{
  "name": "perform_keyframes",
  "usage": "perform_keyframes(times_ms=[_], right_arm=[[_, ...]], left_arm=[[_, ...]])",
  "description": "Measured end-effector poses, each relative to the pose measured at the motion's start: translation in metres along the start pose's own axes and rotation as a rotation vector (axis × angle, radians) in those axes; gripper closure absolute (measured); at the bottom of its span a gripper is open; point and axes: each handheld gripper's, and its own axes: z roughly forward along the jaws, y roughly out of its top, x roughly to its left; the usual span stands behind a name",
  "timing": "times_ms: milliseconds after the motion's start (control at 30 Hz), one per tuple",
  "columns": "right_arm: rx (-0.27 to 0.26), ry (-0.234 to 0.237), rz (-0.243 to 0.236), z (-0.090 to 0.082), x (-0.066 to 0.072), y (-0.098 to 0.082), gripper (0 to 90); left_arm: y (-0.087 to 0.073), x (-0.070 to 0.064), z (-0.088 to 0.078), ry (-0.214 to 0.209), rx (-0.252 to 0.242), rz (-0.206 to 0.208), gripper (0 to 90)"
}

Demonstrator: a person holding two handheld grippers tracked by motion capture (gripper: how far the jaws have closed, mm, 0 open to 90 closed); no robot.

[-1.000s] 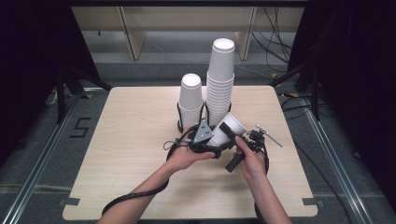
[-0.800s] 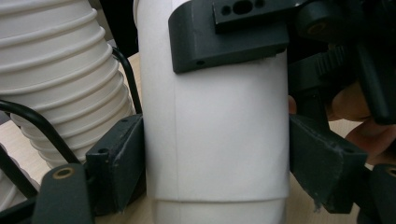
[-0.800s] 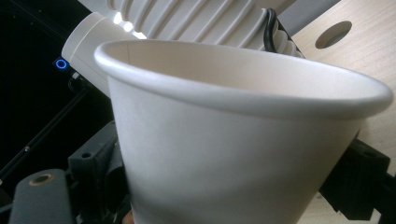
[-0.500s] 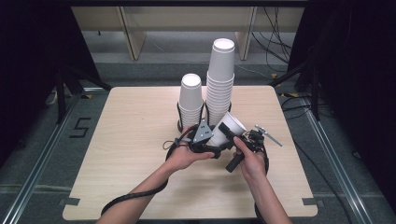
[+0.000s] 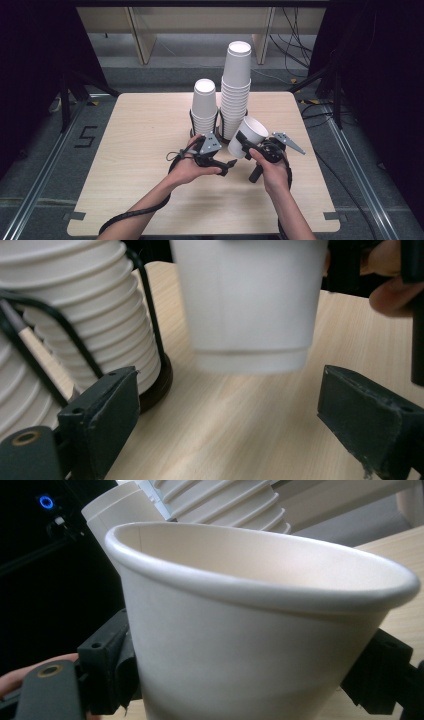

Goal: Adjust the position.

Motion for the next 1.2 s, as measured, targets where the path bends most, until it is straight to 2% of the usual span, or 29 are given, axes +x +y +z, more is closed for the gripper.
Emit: perform_keyframes(times_ms=[67,233,333,467,700,733,767,833,900,967,1033,1067,1200], right_arm=[[0.008,-0.013,-0.055,-0.002,0.001,0.000,17.0],[0.011,-0.050,-0.205,-0.006,0.001,-0.003,17.0],[0.019,-0.052,-0.238,-0.008,0.004,-0.007,16.9],[0.016,-0.056,-0.322,-0.009,0.007,-0.011,16.8],[0.007,-0.055,-0.420,-0.011,0.013,-0.019,16.7],[0.004,-0.060,-0.461,-0.011,0.013,-0.019,16.7],[0.011,-0.069,-0.450,-0.012,0.015,-0.022,16.7],[0.007,-0.068,-0.504,-0.012,0.016,-0.023,16.7],[0.013,-0.071,-0.504,-0.013,0.020,-0.026,16.6],[0.005,-0.056,-0.529,-0.013,0.022,-0.026,16.6],[-0.001,-0.070,-0.536,-0.015,0.025,-0.027,16.7],[-0.012,-0.060,-0.542,-0.015,0.026,-0.028,16.6],[-0.004,-0.068,-0.555,-0.019,0.028,-0.029,16.6]], left_arm=[[-0.004,0.005,-0.008,0.005,0.002,-0.023,9.7],[-0.011,0.013,-0.025,0.011,0.007,-0.039,9.7],[-0.015,0.016,-0.033,0.021,0.002,-0.052,9.8],[-0.020,0.019,-0.042,0.034,-0.011,-0.069,9.9],[-0.034,0.025,-0.060,0.063,-0.039,-0.124,10.1],[-0.037,0.026,-0.063,0.070,-0.044,-0.133,10.2],[-0.040,0.027,-0.067,0.076,-0.050,-0.142,10.2],[-0.044,0.029,-0.073,0.092,-0.064,-0.157,10.4],[-0.049,0.031,-0.079,0.111,-0.068,-0.165,10.7],[-0.054,0.033,-0.084,0.110,-0.073,-0.170,11.0],[-0.059,0.036,-0.090,0.139,-0.085,-0.190,10.8],[-0.061,0.037,-0.091,0.145,-0.095,-0.196,10.8],[-0.065,0.041,-0.096,0.175,-0.098,-0.210,10.6]])
